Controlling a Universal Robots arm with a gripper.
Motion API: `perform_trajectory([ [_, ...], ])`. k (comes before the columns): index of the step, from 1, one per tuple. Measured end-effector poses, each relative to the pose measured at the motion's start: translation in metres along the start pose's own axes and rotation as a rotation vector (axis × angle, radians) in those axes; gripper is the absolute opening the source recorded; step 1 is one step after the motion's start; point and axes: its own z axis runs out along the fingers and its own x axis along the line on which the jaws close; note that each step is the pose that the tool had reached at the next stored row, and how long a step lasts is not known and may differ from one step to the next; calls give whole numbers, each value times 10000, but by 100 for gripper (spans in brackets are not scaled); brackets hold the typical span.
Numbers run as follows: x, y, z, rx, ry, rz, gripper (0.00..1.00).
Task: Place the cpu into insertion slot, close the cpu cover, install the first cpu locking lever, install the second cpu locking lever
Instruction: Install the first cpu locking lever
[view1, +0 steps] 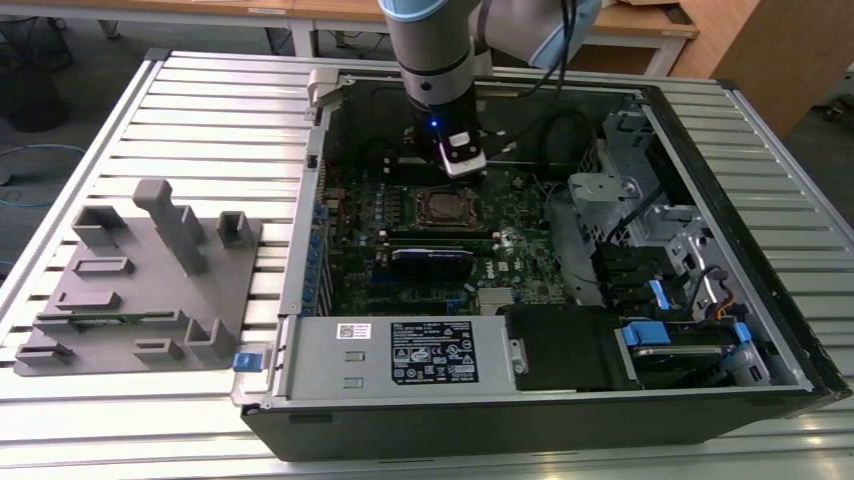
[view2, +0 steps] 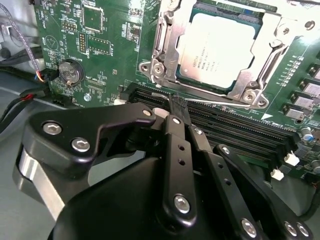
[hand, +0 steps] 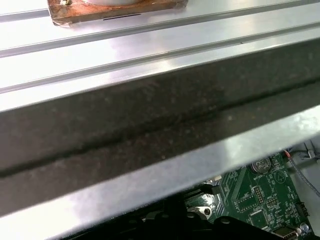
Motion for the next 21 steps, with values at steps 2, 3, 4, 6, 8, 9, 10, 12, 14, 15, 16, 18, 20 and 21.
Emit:
perform_trajectory([
  [2, 12, -4, -3, -4, -16, -3, 11],
  [3, 16, -5, -4, -7, -23, -4, 11],
  [4, 20, -6, -5, -10, -30, -5, 11],
  [6, 24, -7, -6, -15, -42, -7, 11],
  [8, 28, -9, -6, -19, -54, -9, 11],
  [9, 31, -9, -7, -22, -61, -10, 11],
  [10, 34, -10, -7, -25, -68, -12, 11],
  [12, 40, -10, -8, -34, -85, -14, 11],
  [14, 45, -11, -7, -41, -102, -17, 11],
  [15, 46, -12, -5, -46, -111, -19, 11],
  [16, 47, -13, -3, -48, -120, -22, 11],
  [18, 51, -15, 2, -62, -166, -28, 11],
  [20, 52, -17, 11, -80, -206, -37, 11],
  [21, 53, -18, 15, -85, -222, -41, 11],
])
